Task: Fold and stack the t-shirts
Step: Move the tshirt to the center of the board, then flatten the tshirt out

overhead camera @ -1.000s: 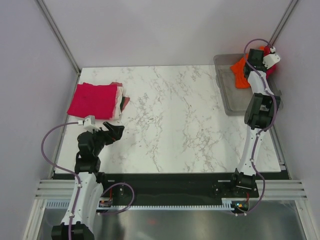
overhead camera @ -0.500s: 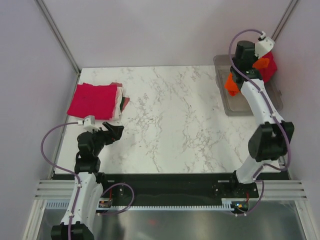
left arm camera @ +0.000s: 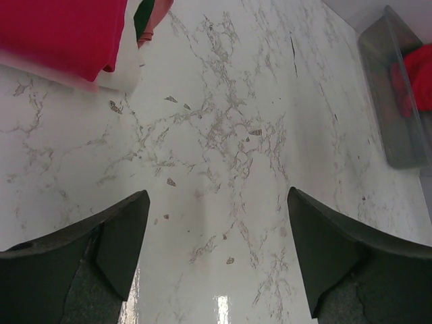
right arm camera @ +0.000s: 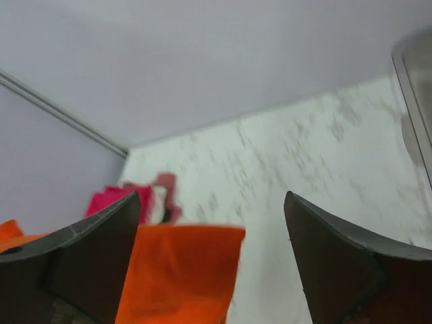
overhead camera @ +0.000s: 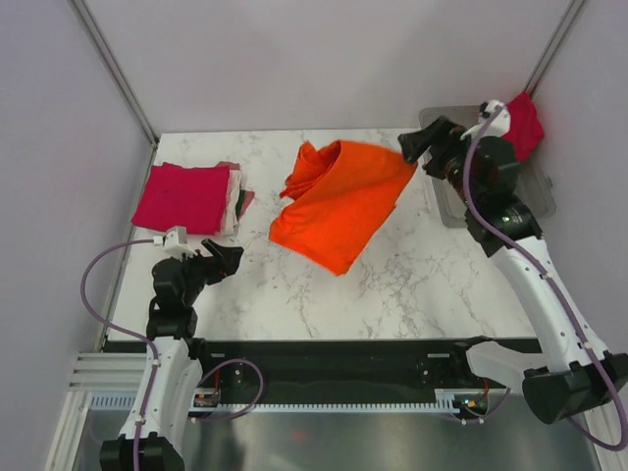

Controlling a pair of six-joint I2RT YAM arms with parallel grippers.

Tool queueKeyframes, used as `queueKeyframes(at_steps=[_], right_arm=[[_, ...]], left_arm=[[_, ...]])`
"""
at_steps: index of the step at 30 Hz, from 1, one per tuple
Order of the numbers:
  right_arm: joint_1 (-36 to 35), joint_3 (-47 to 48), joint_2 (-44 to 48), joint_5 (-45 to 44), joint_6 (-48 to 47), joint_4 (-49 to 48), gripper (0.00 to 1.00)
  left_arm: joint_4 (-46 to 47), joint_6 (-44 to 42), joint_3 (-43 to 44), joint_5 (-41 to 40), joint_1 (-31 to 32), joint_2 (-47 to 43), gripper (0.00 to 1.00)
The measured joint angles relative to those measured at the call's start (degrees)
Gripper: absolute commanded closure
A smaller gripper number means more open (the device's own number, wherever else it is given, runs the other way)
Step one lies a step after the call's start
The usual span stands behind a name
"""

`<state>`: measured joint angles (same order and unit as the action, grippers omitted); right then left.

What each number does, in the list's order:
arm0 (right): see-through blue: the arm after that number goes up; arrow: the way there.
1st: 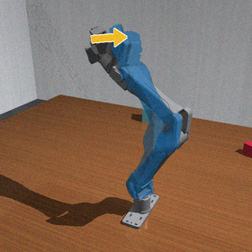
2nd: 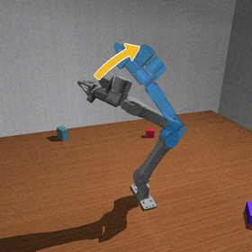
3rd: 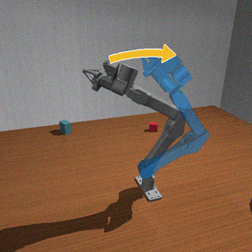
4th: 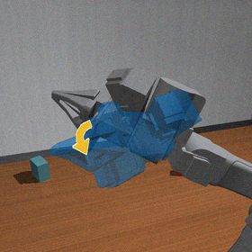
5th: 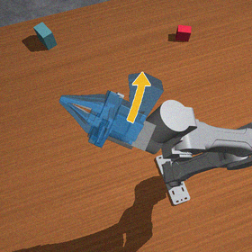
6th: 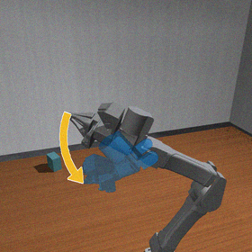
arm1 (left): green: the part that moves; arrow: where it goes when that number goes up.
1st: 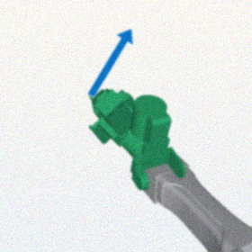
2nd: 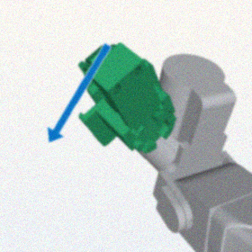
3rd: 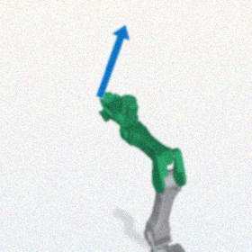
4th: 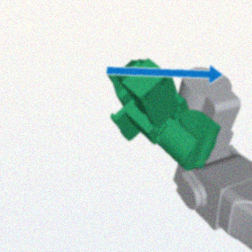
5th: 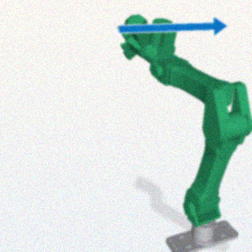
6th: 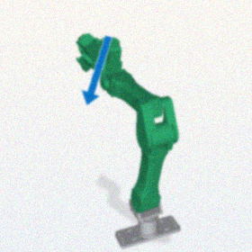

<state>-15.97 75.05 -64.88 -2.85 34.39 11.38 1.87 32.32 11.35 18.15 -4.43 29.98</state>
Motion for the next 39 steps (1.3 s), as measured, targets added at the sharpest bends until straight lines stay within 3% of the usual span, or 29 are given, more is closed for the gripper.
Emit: queueKeyframes(at_steps=[3,6,10,16,24,30,39], right_arm=[[0.0,-10.8,-1.6,1.5,0.1,2.6,0.03],[0.0,-22.6,-1.8,3.5,-0.4,6.4,0.11],[-0.2,-29.0,-1.6,7.6,-2.6,8.9,0.26],[-7.3,-29.3,-3.4,14.2,-6.2,4.5,0.27],[-23.0,-29.2,-12.5,16.1,-7.2,2.9,0.25],[-36.5,-29.3,-9.9,15.5,-6.7,3.9,0.27],[-52.4,-29.6,-10.1,6.5,0.0,4.2,0.25]], left_arm=[[0.0,0.0,0.0,0.0,0.0,0.0,0.09],[0.0,0.0,0.0,0.3,0.0,0.1,0.09],[0.9,0.0,0.0,1.4,0.0,1.3,0.09],[2.9,0.0,0.2,1.6,3.6,7.3,0.12],[3.3,-0.4,4.2,-2.0,19.1,16.0,0.12],[3.0,-0.4,5.6,-3.4,19.7,18.7,0.13],[-8.5,1.4,8.5,-4.2,19.7,15.9,0.12]])
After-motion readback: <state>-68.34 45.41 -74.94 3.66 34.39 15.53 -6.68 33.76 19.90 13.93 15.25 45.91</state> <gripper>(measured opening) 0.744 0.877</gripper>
